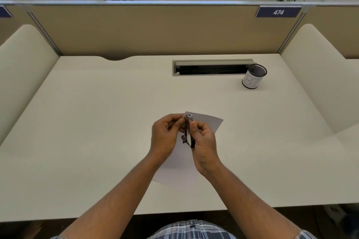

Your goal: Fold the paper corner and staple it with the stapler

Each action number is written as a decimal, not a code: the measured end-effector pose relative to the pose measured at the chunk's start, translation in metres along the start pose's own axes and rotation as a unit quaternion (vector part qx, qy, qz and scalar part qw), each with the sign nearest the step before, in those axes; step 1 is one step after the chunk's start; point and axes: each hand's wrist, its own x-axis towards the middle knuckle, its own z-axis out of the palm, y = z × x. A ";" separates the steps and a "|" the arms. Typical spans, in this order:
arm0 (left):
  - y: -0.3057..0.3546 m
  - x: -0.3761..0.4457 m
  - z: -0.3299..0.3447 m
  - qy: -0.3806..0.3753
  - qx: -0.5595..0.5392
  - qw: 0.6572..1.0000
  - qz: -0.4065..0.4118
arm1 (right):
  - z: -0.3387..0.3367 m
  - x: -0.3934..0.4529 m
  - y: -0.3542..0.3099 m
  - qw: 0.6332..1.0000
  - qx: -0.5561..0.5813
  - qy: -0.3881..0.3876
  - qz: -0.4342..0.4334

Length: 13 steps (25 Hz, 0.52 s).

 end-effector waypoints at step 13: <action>0.001 -0.002 -0.003 -0.009 0.042 0.998 0.054 | -0.003 -0.001 -0.009 0.990 -0.091 -0.063 -0.087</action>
